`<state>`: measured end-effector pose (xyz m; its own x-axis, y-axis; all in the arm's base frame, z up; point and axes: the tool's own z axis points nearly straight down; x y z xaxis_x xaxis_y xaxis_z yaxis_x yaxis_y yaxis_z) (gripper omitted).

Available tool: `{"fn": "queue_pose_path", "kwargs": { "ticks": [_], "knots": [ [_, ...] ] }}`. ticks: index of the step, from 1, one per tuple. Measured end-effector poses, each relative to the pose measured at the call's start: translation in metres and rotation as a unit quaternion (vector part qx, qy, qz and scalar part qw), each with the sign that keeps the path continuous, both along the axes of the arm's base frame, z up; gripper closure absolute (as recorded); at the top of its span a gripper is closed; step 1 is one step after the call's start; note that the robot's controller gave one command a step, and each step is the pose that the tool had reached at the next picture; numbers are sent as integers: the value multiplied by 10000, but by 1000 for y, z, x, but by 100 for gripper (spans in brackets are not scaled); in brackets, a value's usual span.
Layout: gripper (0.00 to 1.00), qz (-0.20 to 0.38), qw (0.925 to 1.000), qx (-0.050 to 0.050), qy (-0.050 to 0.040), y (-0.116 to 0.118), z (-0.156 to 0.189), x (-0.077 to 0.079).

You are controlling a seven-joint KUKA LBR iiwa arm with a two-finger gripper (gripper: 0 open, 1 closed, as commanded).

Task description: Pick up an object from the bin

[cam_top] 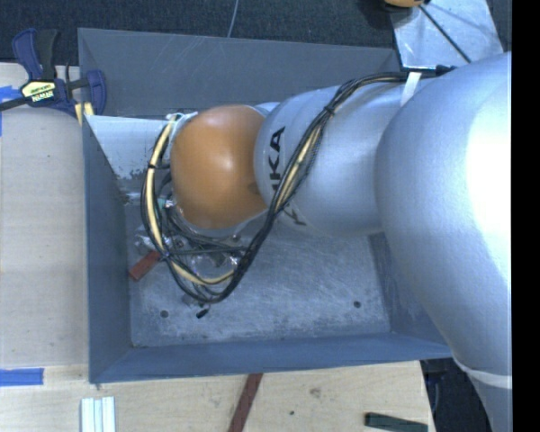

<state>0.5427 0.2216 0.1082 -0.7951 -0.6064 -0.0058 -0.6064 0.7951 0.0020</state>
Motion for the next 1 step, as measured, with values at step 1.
{"fn": "queue_pose_path", "kwargs": {
  "ticks": [1],
  "knots": [
    [100, 106, 9999, -60, 38, 20, -37, 83]
  ]
}}
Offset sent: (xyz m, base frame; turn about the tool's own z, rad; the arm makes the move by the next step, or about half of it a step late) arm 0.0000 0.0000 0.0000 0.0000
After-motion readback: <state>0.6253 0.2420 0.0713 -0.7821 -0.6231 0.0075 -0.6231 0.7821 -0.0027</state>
